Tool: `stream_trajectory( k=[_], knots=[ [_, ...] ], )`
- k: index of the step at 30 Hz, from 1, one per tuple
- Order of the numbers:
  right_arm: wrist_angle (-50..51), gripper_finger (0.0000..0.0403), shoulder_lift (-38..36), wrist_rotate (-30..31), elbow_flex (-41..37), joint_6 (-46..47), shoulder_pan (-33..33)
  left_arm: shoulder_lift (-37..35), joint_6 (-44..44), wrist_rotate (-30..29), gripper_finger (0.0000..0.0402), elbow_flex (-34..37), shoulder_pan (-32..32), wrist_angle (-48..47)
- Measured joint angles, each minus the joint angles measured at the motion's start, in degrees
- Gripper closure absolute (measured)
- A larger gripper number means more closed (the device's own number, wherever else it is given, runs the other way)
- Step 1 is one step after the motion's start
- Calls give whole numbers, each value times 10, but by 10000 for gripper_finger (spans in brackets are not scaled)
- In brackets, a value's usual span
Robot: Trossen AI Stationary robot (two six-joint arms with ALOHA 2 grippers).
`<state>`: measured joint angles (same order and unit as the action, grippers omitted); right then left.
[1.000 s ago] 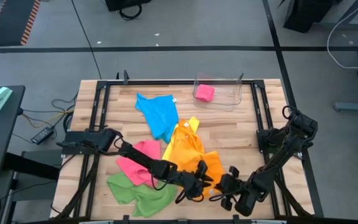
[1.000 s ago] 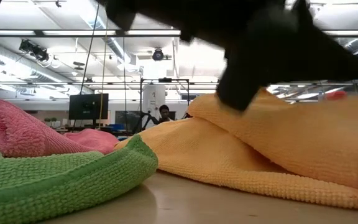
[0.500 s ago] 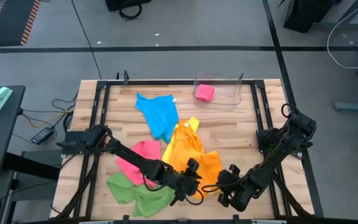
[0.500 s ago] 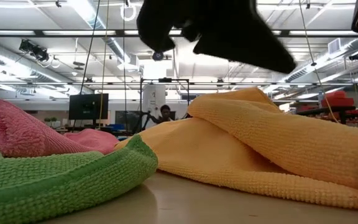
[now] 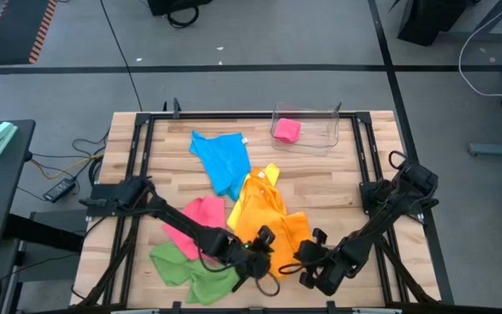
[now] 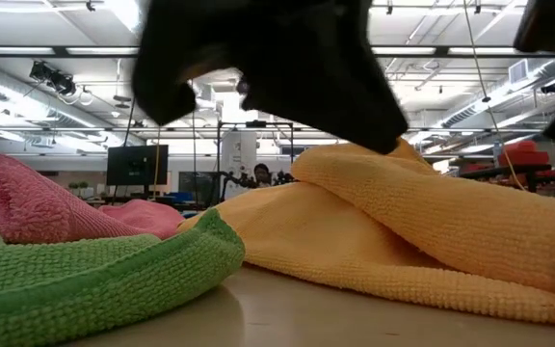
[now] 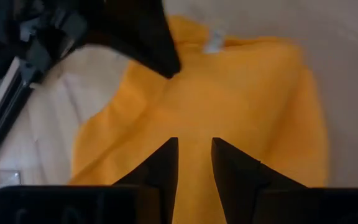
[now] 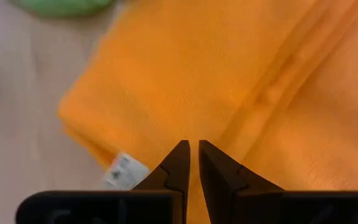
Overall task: Fold microfiber towels
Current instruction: Fold the right orange microfiber cloth
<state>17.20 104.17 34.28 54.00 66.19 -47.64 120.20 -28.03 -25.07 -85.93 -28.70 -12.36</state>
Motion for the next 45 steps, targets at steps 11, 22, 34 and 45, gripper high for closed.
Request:
stream_trajectory(
  k=[11, 22, 34, 45],
  knots=[
    [3, 361, 11, -48, 3, 20, 6, 2, -209, -103, 238, 0, -25, -120],
    [3, 361, 8, -48, 16, 0, -2, 32, -421, -114, 209, 1, -17, -97],
    [8, 361, 8, -43, 17, 3, -10, 62, -459, -158, 227, 1, -29, 30],
    [2, 361, 8, -45, 18, 12, -16, 62, -462, -173, 280, 1, -22, 49]
  ],
)
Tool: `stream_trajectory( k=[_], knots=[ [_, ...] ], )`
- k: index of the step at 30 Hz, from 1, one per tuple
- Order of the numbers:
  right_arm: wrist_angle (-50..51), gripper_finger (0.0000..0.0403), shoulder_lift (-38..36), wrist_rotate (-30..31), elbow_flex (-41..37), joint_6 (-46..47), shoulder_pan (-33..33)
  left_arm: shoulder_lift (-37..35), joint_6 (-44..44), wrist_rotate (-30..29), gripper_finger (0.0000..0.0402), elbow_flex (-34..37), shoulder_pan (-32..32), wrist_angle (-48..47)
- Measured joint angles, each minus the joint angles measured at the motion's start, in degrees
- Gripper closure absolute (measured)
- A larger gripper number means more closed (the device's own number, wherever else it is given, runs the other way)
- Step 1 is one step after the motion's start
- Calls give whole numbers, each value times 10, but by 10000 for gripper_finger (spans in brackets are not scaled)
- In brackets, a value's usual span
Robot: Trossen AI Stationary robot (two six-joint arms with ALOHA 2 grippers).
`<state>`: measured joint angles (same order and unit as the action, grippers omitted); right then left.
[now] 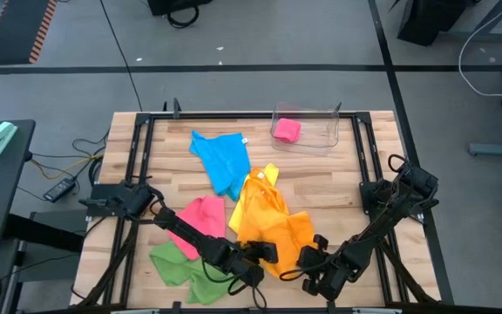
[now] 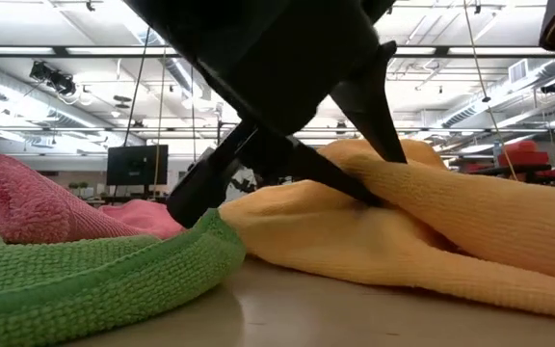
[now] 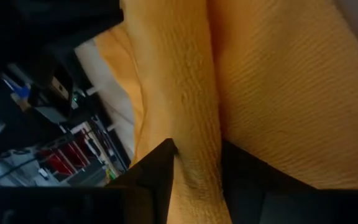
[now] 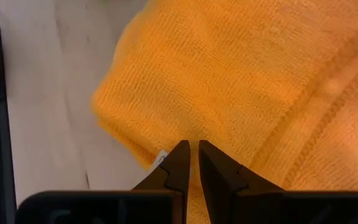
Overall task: Fold microfiber towels
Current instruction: Fold the right orange microfiber cloth
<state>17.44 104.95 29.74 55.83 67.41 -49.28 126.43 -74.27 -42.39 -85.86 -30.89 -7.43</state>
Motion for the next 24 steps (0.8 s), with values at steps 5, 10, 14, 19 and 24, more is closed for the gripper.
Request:
stream_trajectory(
  k=[5, 10, 14, 19, 24],
  knots=[
    [0, 361, 0, 4, 28, -45, 0, 0, 39, 0, 321, 0, 1, 8],
    [-4, 361, 0, 48, 68, -133, -12, 0, 85, 0, 385, -14, -6, -15],
    [-77, 356, 3, 122, 75, -259, -26, 0, 182, 1, 381, -72, -9, -111],
    [-205, 312, 40, 127, 76, -393, -26, -1, 373, 63, 373, -159, -8, -283],
    [-222, 233, 59, 138, 77, -405, -15, -1, 501, 114, 391, -200, -12, -348]
  ],
)
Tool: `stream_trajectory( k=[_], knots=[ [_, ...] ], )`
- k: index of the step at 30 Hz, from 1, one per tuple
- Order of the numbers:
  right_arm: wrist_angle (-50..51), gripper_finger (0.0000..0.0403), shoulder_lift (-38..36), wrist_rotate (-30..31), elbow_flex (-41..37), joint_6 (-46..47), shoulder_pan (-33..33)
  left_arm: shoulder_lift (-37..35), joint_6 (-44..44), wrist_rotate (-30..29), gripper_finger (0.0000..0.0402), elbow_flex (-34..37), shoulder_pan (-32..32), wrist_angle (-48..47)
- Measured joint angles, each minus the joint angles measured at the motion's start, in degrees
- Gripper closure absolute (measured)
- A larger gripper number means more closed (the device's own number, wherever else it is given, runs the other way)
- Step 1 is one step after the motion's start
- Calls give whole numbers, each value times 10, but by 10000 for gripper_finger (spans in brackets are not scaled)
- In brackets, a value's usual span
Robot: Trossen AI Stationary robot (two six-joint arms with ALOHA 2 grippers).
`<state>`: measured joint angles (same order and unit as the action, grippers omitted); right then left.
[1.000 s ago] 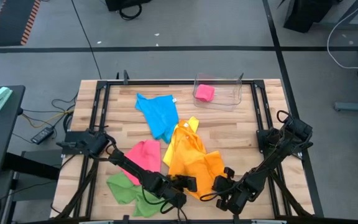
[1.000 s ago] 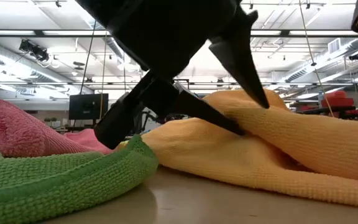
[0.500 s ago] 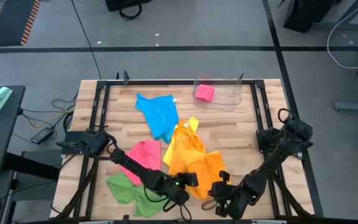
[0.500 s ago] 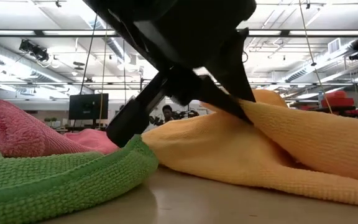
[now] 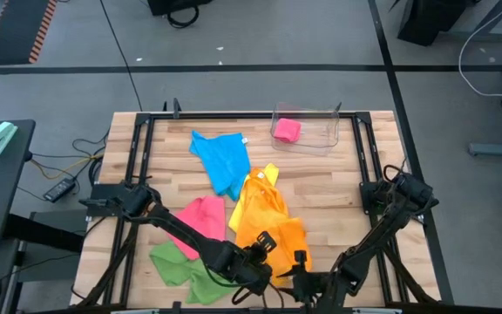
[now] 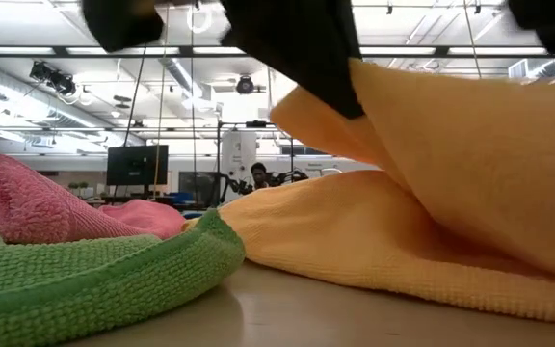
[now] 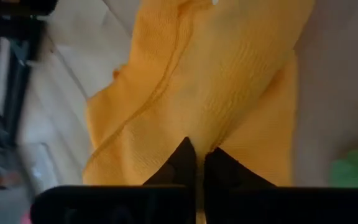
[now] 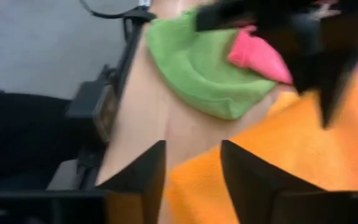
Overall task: Fold microfiber towels
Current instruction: Fold the right orange microfiber cloth
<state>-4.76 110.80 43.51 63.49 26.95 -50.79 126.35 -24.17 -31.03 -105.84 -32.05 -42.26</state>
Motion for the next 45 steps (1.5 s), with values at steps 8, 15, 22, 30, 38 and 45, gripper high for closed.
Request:
stream_trajectory(
  k=[8, 15, 22, 30, 38, 45],
  knots=[
    [53, 157, 71, 57, 83, -19, 1, 0, 73, 15, 364, -1, -25, -50],
    [70, 155, 124, 60, 152, -45, 3, 0, 113, 67, 390, -1, -44, -59],
    [68, 155, 128, 64, 168, -47, 12, 0, 164, 68, 364, -1, -36, -61],
    [65, 155, 140, 46, 169, -6, 37, 0, 203, 68, 387, -1, -30, -61],
    [77, 155, 141, 14, 169, -3, 22, 0, 244, 105, 360, -1, -30, -65],
    [181, 155, 140, -38, 168, 37, 7, 0, 251, 171, 352, -1, -36, -61]
  ],
)
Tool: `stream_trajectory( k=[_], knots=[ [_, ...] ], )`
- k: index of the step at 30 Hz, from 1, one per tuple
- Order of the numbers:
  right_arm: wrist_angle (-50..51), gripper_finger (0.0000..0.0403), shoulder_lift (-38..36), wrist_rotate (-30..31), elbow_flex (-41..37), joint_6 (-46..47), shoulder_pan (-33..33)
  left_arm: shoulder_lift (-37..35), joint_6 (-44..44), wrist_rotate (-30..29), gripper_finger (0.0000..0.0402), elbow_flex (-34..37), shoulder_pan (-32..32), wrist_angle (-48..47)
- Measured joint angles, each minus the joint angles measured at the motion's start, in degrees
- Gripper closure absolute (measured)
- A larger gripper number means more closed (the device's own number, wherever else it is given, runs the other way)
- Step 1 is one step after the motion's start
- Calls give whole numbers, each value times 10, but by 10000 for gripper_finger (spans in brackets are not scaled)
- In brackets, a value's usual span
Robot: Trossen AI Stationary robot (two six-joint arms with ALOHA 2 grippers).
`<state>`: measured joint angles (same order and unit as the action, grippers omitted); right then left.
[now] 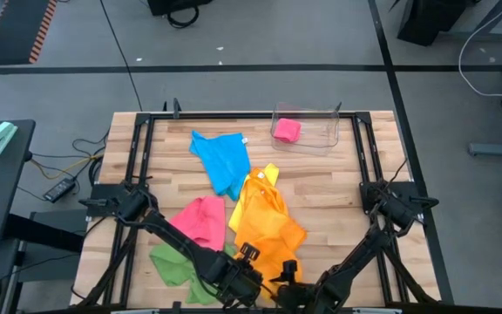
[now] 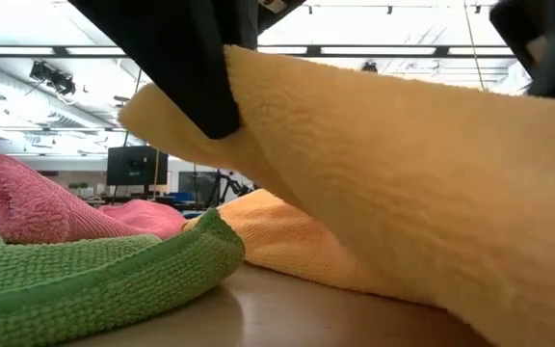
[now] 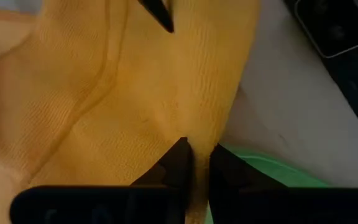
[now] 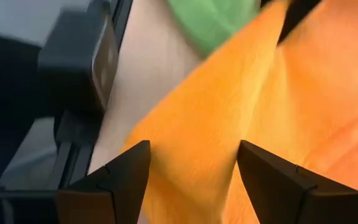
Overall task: Fold microfiber towels
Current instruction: Fold the right orange microfiber cloth
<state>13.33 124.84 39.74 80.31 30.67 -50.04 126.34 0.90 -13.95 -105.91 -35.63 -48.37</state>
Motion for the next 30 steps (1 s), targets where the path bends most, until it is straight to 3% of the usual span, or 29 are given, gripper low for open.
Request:
stream_trajectory(
  k=[7, 17, 24, 30],
  knots=[
    [44, 155, -24, -28, 0, 25, -10, 0, -3, 1, 345, 0, -6, 12],
    [161, 161, -71, -14, -1, 100, -19, 0, -4, 1, 276, 0, -7, 16],
    [171, 178, -70, -53, -40, 129, -10, 0, -5, 1, 232, 0, -17, 22],
    [187, 190, -70, -77, -74, 146, -9, 0, -20, 1, 219, 0, -26, 22]
  ],
)
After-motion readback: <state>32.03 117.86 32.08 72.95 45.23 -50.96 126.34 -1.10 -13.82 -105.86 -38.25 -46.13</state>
